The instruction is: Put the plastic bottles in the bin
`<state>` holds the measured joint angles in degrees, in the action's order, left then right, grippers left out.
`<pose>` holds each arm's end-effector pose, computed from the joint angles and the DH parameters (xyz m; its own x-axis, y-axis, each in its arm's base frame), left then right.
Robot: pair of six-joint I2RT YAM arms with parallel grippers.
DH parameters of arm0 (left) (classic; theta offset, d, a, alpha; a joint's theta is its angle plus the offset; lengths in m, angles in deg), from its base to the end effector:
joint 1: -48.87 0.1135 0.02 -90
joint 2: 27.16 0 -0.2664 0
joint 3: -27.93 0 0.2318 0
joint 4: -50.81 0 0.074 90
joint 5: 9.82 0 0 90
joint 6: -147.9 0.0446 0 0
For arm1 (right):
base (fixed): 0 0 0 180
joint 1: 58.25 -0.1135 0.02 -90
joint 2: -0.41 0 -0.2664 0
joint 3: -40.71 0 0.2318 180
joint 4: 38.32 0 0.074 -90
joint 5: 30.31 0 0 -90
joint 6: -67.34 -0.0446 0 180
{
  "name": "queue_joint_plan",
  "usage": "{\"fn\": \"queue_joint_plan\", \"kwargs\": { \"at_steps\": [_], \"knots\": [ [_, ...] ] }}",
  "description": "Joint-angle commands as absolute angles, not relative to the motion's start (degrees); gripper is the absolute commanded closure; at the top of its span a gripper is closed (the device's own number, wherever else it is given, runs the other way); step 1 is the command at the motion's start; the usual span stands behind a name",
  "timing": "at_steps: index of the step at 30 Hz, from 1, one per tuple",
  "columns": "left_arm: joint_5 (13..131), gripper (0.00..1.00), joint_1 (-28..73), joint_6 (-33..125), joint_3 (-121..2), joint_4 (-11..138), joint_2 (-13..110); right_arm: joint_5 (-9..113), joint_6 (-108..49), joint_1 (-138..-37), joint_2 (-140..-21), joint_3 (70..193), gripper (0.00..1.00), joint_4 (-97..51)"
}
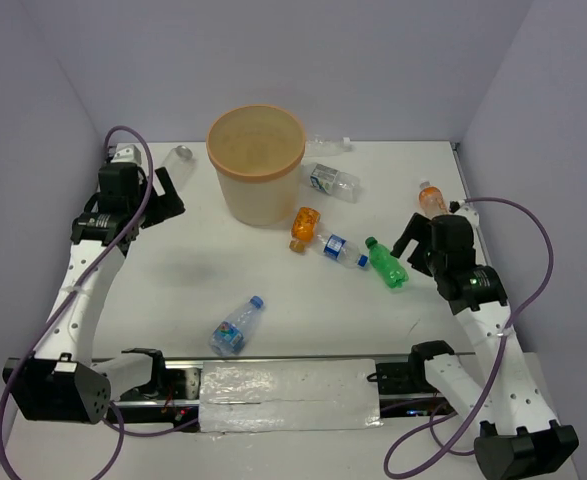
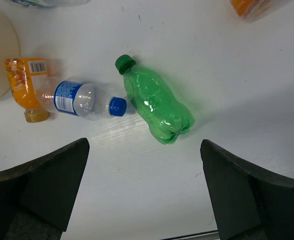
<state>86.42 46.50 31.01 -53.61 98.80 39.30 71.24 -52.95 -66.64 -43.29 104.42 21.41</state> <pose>0.2368 -0.0049 0.3537 -0.4615 -0.4309 -0.7755 -0.2902 0.8994 -0.3270 0.1356 0.0110 0.3017 -0.5411 0.4197 -0.7287 0.3270 0.9034 0.2775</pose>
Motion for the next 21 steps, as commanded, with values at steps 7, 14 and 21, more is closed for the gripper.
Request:
{"fn": "queue_joint_plan", "kwargs": {
  "at_steps": [7,14,21],
  "knots": [
    [81.6,0.0,46.67,33.64,-55.97,99.38,35.6,67.88,-53.34,-67.04,-40.37,104.49,0.0,20.63],
    [71.17,0.02,45.8,38.9,-54.22,104.47,34.98,62.08,-56.15,-69.41,-38.27,100.81,0.0,20.36],
    [76.23,0.02,33.85,35.06,-49.04,108.7,32.35,63.2,-66.6,-80.04,-37.03,94.21,0.0,17.47]
  ]
}}
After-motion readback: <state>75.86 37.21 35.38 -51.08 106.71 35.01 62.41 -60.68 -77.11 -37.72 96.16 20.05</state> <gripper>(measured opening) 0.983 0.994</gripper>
